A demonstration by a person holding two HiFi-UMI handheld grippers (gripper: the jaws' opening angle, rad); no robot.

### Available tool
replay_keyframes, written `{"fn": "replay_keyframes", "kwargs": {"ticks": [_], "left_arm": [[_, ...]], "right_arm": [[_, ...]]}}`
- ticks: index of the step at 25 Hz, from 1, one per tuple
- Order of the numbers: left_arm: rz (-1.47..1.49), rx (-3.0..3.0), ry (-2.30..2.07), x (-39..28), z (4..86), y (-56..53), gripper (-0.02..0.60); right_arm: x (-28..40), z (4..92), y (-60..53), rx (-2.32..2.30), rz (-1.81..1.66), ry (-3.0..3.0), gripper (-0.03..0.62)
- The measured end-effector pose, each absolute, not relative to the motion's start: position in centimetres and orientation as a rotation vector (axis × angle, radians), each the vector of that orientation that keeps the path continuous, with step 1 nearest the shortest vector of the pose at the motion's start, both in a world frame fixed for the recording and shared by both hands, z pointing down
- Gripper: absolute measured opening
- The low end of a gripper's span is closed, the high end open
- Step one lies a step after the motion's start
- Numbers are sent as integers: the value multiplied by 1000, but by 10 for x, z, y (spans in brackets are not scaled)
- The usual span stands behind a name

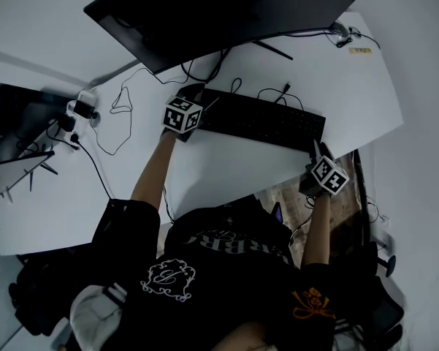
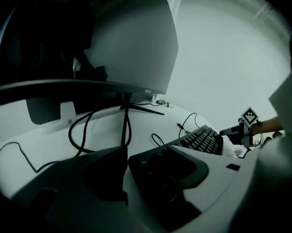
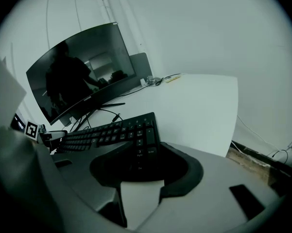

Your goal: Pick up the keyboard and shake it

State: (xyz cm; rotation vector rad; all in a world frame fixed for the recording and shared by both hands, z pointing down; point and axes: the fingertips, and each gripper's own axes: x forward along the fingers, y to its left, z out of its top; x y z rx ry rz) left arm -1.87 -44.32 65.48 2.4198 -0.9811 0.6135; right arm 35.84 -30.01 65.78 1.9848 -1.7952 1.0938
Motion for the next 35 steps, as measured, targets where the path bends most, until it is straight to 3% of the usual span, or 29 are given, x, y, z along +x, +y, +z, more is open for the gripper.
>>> {"fn": "replay_keyframes", "kwargs": {"ticks": [8,16,24,28,35], "left_arm": [[518,2494,-1029,-35,602,-417,233],[504,2576,-974,-34,564,-349,218],[452,2689,-898,-38,519,-280,211],[460,2726,-873,-45,511,-247,161],[361,2668,-834,-49,514,-209,137]], "right_arm": [[325,619,-291,1964,1030,-1967,181],[249,562,-274,1844,960,-2213,181],[180,517,-232,1786,823,-2311,133],[151,504,-207,1773,784,-2330,127],[112,492,-173,1731,720,-2347,120]]}}
